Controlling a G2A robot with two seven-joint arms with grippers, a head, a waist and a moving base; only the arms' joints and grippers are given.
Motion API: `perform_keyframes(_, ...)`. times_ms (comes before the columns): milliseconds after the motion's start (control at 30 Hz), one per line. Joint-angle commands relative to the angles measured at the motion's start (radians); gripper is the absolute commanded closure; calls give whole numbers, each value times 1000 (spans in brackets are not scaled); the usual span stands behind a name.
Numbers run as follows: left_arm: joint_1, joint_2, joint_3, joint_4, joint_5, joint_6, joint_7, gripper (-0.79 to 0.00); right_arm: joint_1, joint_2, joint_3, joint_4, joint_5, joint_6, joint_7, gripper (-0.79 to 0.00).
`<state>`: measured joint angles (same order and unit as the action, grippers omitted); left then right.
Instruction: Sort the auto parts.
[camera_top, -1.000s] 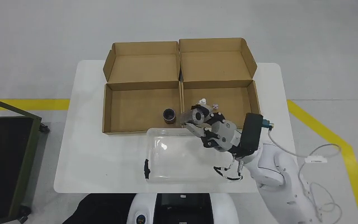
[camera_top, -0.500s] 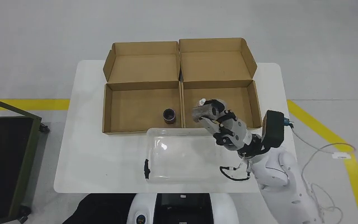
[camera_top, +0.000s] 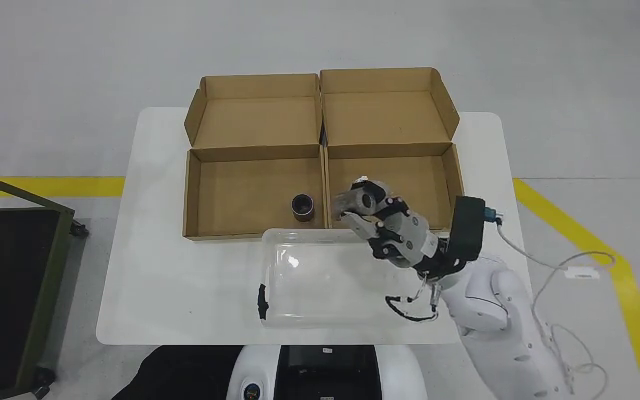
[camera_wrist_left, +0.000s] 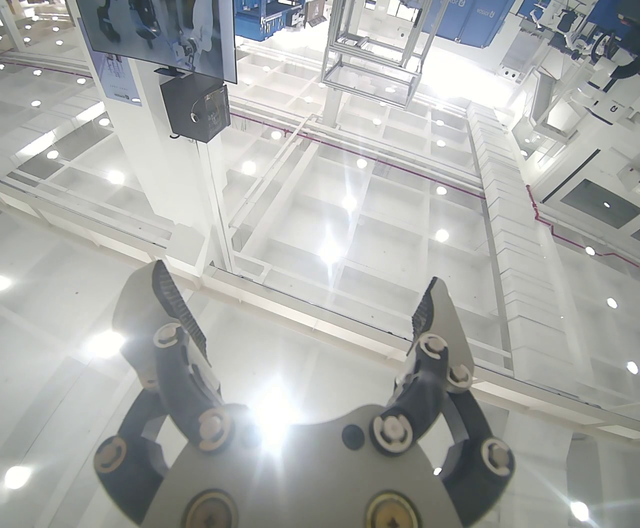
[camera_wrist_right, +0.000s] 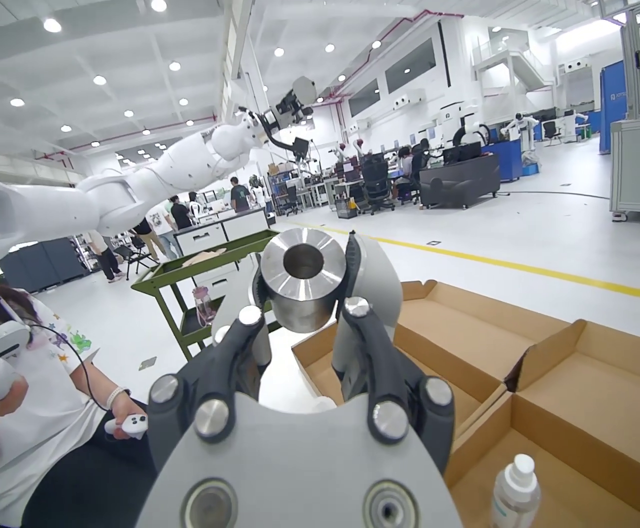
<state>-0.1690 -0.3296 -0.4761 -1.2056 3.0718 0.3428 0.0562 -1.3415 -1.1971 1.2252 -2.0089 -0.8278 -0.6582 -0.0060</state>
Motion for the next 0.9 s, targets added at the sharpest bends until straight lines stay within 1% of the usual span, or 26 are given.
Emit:
perform_keyframes(0,0,0,0,0,0,0,0,-785,10,-2,-15,5,-25,18,19,0)
perform_keyframes(267,0,0,0,0,0,0,0,-785,57,-11,-89,26,-141,94,80,0)
perform_keyframes(867,0,0,0,0,0,0,0,-785,193,-47,-267,141,-372,255,185,0)
